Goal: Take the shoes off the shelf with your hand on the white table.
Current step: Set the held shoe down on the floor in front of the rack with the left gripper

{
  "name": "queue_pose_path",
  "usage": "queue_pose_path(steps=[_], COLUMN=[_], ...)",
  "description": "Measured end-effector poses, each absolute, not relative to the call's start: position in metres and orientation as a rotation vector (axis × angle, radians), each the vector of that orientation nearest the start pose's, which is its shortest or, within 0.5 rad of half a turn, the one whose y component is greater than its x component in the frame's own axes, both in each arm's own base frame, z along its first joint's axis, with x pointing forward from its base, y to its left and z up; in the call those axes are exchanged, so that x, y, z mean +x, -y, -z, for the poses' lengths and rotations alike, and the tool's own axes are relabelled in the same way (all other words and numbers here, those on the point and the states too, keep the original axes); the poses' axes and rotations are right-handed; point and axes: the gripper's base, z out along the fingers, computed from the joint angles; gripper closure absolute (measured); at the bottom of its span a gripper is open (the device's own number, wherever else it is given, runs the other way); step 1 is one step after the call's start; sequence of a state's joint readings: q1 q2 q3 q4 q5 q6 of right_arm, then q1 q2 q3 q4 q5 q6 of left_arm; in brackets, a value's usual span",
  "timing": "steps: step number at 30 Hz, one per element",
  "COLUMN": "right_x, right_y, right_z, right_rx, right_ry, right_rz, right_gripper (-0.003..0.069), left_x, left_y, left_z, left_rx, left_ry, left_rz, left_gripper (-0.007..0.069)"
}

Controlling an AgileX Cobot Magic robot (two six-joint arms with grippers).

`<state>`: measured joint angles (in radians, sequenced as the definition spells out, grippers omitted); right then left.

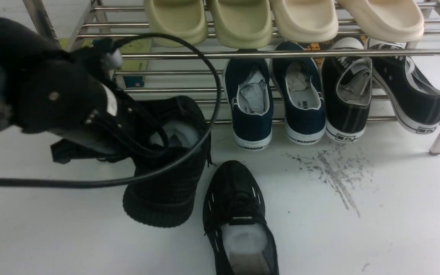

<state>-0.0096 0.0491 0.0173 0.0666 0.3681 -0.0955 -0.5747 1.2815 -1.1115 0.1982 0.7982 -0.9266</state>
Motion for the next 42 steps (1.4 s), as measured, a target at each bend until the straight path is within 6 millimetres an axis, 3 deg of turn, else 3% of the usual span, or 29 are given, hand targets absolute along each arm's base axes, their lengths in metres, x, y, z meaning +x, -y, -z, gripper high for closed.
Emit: queue_pose_path(steps=[4, 9, 13, 16, 17, 18, 19, 20, 21, 22, 24, 33, 38, 42], right_x=[0.056, 0.056, 0.056, 0.056, 0.056, 0.056, 0.056, 0.056, 0.056, 0.056, 0.056, 0.056, 0.056, 0.056], right_y=[-0.002, -0.002, -0.002, -0.002, -0.002, -0.002, -0.002, -0.002, -0.002, -0.002, -0.002, -0.002, -0.002, -0.002], right_z=[-0.172, -0.172, -0.172, -0.172, -0.172, -0.172, -0.172, -0.172, -0.172, -0.172, -0.172, -0.172, -0.172, -0.172], right_rx=[-0.039, -0.039, -0.039, -0.039, -0.039, -0.039, -0.039, -0.039, -0.039, -0.039, -0.039, -0.039, -0.039, -0.039], right_ry=[-1.917, -1.917, -1.917, -1.917, -1.917, -1.917, -1.917, -1.917, -1.917, -1.917, -1.917, -1.917, -1.917, -1.917], right_rz=[0.006, 0.006, 0.006, 0.006, 0.006, 0.006, 0.006, 0.006, 0.006, 0.006, 0.006, 0.006, 0.006, 0.006], right_gripper=[0.0418, 0.0418, 0.0418, 0.0418, 0.0418, 0.0418, 0.0418, 0.0418, 0.0418, 0.0418, 0.0418, 0.0418, 0.0418, 0.0418], left_x=[0.193, 0.164, 0.155, 0.154, 0.154, 0.152, 0.153, 0.150, 0.151, 0.150, 0.149, 0.136, 0.140, 0.145], left_y=[0.110, 0.101, 0.137, 0.179, 0.182, 0.206, 0.208, 0.232, 0.234, 0.254, 0.271, 0.316, 0.329, 0.328], left_z=[-0.371, -0.384, -0.377, -0.365, -0.364, -0.356, -0.354, -0.345, -0.343, -0.333, -0.322, -0.275, -0.256, -0.251], left_rx=[-0.352, -0.380, -0.223, -0.132, -0.121, -0.121, -0.135, -0.153, -0.169, -0.183, -0.222, -0.334, -0.311, -0.332], left_ry=[-2.400, -2.433, -2.519, -2.546, -2.546, -2.541, -2.549, -2.531, -2.538, -2.519, -2.511, -2.509, -2.440, -2.405], left_rz=[0.486, 0.598, 0.738, 0.837, 0.842, 0.909, 0.907, 0.973, 0.971, 1.008, 1.034, 0.955, 0.893, 0.830], left_gripper=[0.0610, 0.0610, 0.0610, 0.0610, 0.0610, 0.0610, 0.0610, 0.0610, 0.0610, 0.0610, 0.0610, 0.0606, 0.0604, 0.0603])
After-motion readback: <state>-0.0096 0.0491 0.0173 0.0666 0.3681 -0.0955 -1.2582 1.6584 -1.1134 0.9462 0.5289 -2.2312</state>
